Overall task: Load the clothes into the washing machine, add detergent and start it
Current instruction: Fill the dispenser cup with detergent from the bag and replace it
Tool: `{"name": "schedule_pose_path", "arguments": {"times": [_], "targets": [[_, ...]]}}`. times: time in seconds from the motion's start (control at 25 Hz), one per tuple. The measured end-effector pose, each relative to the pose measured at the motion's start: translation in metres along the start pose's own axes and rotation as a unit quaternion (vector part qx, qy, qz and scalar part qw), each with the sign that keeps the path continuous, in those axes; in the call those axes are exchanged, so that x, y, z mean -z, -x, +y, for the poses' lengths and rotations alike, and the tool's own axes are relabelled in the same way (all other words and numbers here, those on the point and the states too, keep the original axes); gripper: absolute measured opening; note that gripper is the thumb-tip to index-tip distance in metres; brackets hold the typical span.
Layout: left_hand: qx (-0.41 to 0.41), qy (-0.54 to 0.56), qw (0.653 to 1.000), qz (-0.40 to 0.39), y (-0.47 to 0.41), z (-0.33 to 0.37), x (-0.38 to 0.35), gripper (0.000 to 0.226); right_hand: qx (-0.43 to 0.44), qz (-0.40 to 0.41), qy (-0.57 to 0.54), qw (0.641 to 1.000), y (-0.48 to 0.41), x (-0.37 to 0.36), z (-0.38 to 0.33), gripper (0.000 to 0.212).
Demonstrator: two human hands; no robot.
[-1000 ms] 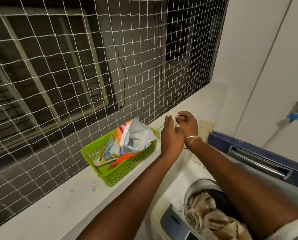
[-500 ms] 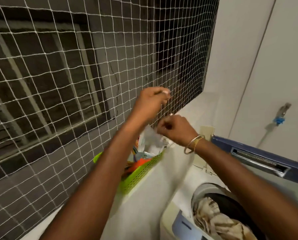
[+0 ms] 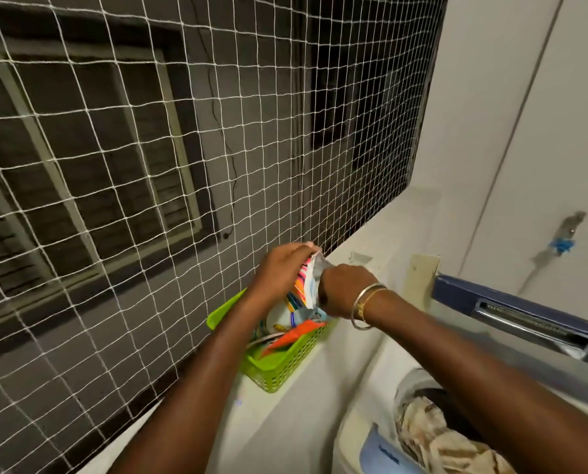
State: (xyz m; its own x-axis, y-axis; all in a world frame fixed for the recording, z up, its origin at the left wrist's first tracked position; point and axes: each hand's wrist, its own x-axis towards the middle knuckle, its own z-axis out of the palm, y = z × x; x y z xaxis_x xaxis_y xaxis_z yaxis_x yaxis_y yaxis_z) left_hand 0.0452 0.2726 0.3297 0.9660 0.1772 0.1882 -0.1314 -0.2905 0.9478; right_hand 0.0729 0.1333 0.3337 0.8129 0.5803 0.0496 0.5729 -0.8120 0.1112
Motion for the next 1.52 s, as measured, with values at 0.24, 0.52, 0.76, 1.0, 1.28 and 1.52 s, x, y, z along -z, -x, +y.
{"name": "schedule_pose_path", "arguments": {"times": [0.24, 0.52, 0.76, 1.0, 1.28, 1.52], "targets": [[0.002, 0.029, 0.999, -0.014, 0.004, -0.011, 0.009, 0.031, 0.005, -0.019, -0.06, 0.998, -0.004, -0.003, -0.005, 0.049], [0.001, 0.007, 1.0, -0.013, 0.003, -0.01, 0.006, 0.036, 0.032, -0.09, -0.087, 0.992, -0.007, 0.009, -0.002, 0.066], [0.013, 0.004, 1.0, -0.012, 0.001, -0.008, 0.005, 0.042, 0.023, -0.049, 0.033, 0.998, 0.006, 0.017, -0.007, 0.077], [0.006, -0.02, 1.0, -0.015, 0.002, -0.004, 0.001, 0.053, 0.048, -0.059, 0.108, 0.991, 0.015, 0.022, -0.004, 0.035], [0.009, -0.052, 0.998, -0.023, 0.0, -0.002, -0.002, 0.057, 0.057, -0.053, 0.106, 0.991, 0.014, 0.02, 0.003, 0.029], [-0.004, -0.075, 0.997, -0.002, 0.009, -0.001, -0.004, 0.055, 0.051, -0.013, 0.074, 0.996, 0.009, 0.007, 0.009, 0.032]]}}
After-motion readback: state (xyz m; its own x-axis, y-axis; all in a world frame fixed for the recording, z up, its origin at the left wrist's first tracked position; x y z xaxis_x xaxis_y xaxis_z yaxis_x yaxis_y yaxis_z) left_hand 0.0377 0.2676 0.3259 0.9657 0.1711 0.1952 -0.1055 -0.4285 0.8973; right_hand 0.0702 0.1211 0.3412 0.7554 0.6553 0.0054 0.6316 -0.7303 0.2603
